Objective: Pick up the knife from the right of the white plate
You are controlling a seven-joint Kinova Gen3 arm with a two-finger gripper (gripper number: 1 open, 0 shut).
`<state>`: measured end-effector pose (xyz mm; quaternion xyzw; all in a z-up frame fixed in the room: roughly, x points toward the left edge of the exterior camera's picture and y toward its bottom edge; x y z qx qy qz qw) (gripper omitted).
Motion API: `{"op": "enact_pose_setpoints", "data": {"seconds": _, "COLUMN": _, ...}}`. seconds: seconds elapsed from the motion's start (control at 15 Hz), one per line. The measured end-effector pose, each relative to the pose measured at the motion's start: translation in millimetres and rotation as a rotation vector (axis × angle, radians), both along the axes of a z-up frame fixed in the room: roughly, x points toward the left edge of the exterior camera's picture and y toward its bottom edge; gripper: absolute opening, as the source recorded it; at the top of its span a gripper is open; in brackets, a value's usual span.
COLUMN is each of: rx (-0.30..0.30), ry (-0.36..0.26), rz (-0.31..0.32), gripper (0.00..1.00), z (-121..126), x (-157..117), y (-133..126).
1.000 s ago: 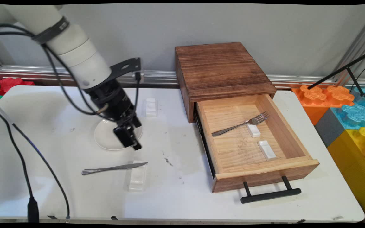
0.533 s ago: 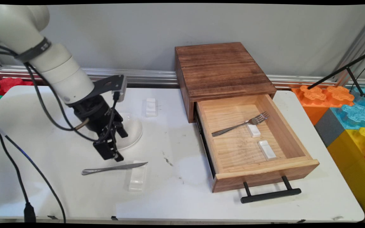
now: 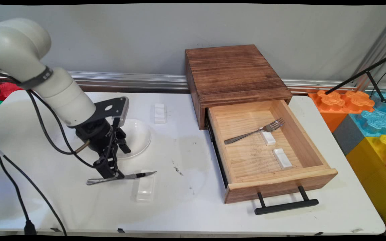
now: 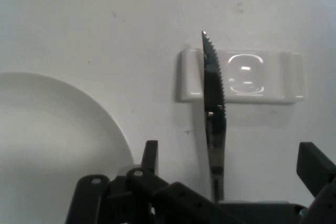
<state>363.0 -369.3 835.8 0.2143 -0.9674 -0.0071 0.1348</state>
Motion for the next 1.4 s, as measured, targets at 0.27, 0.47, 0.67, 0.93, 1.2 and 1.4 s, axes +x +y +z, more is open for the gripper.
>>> {"op": "enact_pose_setpoints", "data": {"seconds": 0.27, "rx": -0.020, "ry": -0.025, "rz": 0.008, "gripper": 1.00, "z": -11, "x": -1, "y": 5}}
{"op": "enact_pose_setpoints", "data": {"seconds": 0.47, "rx": -0.030, "ry": -0.044, "rz": 0.019, "gripper": 1.00, "z": -15, "x": -3, "y": 10}}
{"op": "enact_pose_setpoints", "data": {"seconds": 0.67, "rx": -0.037, "ry": -0.060, "rz": 0.028, "gripper": 1.00, "z": -18, "x": -4, "y": 15}}
{"op": "enact_pose_setpoints", "data": {"seconds": 0.93, "rx": -0.039, "ry": -0.071, "rz": 0.036, "gripper": 1.00, "z": -21, "x": -4, "y": 21}}
{"op": "enact_pose_setpoints", "data": {"seconds": 1.2, "rx": -0.041, "ry": -0.080, "rz": 0.041, "gripper": 1.00, "z": -25, "x": -2, "y": 28}}
{"op": "enact_pose_setpoints", "data": {"seconds": 1.4, "rx": -0.044, "ry": -0.084, "rz": 0.044, "gripper": 1.00, "z": -28, "x": 0, "y": 30}}
